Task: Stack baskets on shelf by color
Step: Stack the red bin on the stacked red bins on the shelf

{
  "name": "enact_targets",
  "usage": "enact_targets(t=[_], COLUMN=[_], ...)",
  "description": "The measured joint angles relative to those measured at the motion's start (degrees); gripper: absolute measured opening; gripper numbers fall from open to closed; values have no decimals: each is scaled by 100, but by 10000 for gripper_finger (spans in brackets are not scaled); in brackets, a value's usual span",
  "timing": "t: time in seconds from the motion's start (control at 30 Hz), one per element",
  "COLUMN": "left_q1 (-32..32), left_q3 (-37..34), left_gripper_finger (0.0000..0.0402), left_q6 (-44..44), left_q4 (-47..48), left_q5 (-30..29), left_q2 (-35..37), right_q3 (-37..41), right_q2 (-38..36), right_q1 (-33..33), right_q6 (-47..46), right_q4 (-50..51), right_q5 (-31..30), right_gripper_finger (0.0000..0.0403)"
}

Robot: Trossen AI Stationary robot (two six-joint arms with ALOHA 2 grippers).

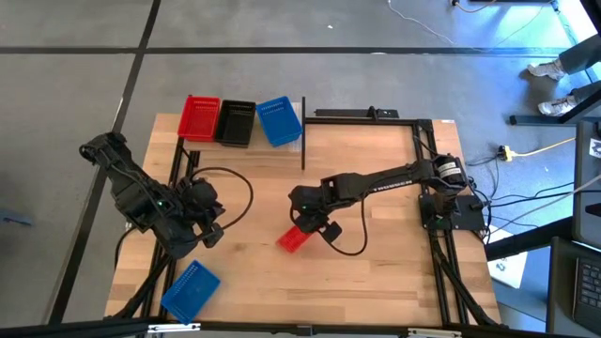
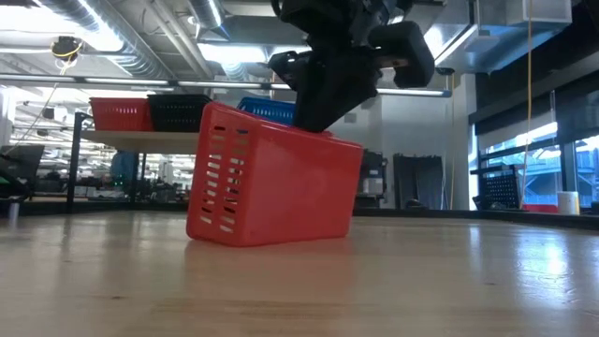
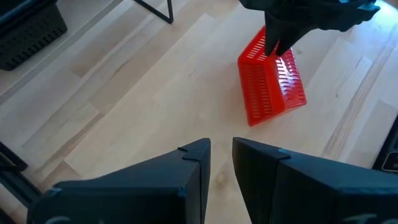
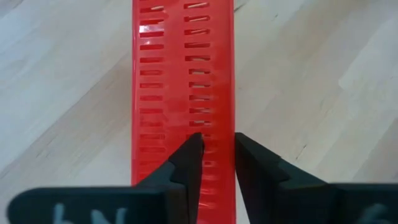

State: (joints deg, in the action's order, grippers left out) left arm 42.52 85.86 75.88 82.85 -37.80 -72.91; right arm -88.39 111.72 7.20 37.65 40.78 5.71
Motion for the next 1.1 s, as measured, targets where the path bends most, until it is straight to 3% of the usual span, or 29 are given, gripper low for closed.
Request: enact_targets(t=[0.3,0.53,0.73,0.9,1.1], left_q1=[-1,1,-2,-2,-2], left_q3=[0,0,0,0,0], left_gripper_finger=[59,59,59,59,59], left_q6=[0,0,0,-2,-4], left_q4=[0,0,0,0,2], left_q5=[0,0,0,2,2], left_q2=[0,0,-2,0,0], right_q3=[5,3,-39,-406,-762], right_q2=[3,2,3,47,35], right_q1=[2,-2,-2,69,94], right_q6=[1,-66,-240,-175,43], right_q4=[120,114,144,357,252], right_q5=[624,619,574,-61,-1312], right_gripper_finger=[82,9,2,1,0])
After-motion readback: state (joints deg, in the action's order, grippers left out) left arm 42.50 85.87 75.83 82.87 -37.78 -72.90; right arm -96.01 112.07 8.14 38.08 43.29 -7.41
